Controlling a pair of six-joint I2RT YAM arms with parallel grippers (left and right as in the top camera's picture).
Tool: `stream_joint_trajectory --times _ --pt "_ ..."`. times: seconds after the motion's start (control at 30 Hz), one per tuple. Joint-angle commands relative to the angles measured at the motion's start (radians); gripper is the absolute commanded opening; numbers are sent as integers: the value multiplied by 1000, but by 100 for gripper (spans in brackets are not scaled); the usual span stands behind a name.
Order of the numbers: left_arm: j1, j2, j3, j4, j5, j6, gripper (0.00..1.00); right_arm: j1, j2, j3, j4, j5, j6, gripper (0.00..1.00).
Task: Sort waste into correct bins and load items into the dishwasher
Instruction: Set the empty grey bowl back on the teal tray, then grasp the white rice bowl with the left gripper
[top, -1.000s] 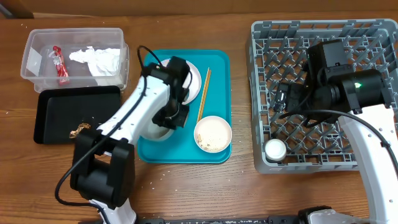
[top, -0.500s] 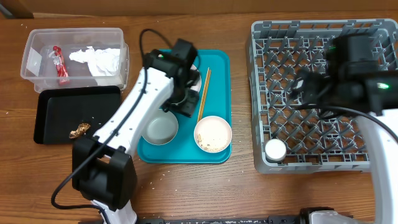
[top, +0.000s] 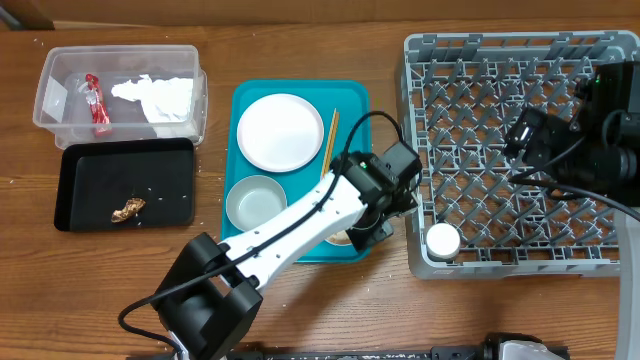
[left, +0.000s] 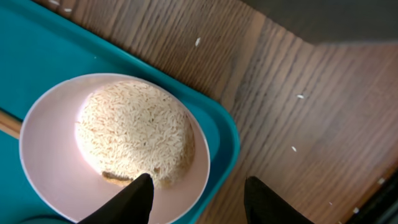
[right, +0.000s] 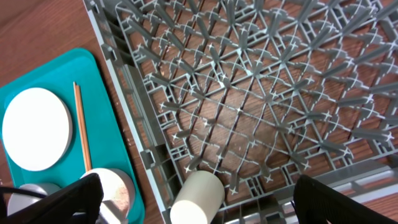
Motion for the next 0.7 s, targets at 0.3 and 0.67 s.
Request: stream_joint_trajectory --times 0.3,0.67 --pt "3 9 -137 138 36 -15 33 -4 -2 21 -1 -5 -14 100" --pt "3 10 -226 219 56 -19 24 -5 -2 20 -1 -4 -15 100"
